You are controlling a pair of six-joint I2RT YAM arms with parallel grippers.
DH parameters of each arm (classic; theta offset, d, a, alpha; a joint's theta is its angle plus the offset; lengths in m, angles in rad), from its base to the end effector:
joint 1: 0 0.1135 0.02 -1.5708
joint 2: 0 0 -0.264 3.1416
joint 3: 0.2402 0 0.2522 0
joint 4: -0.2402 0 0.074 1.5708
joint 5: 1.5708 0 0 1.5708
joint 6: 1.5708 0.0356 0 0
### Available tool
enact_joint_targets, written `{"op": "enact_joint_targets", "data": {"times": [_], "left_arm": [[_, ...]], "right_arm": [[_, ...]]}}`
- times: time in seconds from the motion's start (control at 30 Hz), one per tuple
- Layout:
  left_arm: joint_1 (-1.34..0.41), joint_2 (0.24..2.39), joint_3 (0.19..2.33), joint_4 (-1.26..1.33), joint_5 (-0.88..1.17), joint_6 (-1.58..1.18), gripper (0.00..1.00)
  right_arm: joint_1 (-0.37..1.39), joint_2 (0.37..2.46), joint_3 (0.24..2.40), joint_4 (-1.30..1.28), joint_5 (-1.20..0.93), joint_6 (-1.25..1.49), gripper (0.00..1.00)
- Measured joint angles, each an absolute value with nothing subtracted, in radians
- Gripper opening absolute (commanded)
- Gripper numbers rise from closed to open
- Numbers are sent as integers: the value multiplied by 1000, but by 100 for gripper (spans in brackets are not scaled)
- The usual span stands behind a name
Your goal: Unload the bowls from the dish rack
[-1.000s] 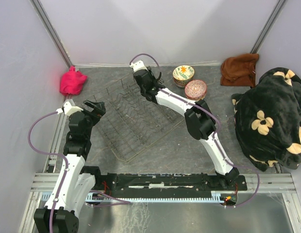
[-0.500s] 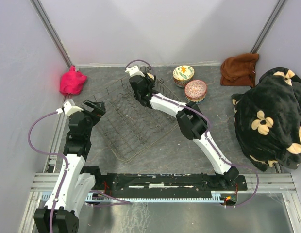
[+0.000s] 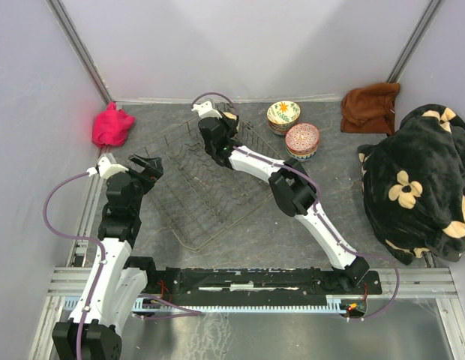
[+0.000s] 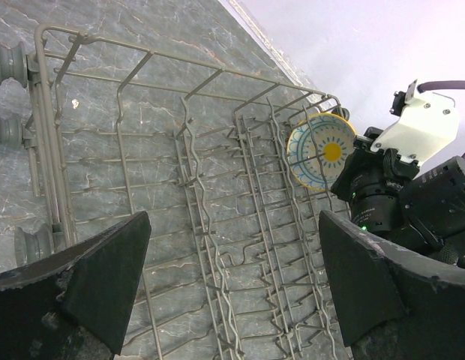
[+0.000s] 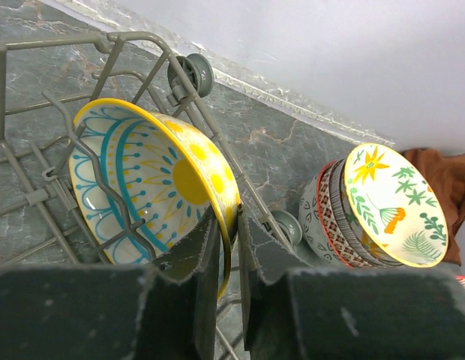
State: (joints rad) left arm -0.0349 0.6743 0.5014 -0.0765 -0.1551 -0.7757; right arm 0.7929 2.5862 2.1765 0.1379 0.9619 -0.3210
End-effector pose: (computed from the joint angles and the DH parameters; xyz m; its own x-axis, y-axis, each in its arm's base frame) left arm 0.1713 -0.0005 0.2683 -0.0955 -0.6889 -0.7185 -0.2549 0.7147 -0.6513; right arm 0.4305 0.3954 0.1848 -0.2252 -0.4857 -0.8446 0.0801 0.8547 -0.5129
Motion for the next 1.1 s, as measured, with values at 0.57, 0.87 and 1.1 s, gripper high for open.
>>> {"op": "enact_joint_targets", "data": {"times": [0.57, 0.87, 1.1], "left_arm": [[-35, 676, 501, -76, -158, -776, 99], [-35, 676, 501, -76, -166, -776, 99], [-35, 676, 501, -76, -173, -776, 99]], "right_arm": [[830, 2666, 2182, 429, 1081, -619, 1], [849, 2670, 2182, 579, 1110, -771, 1], [859, 2670, 2182, 657, 1120, -848, 1]]}}
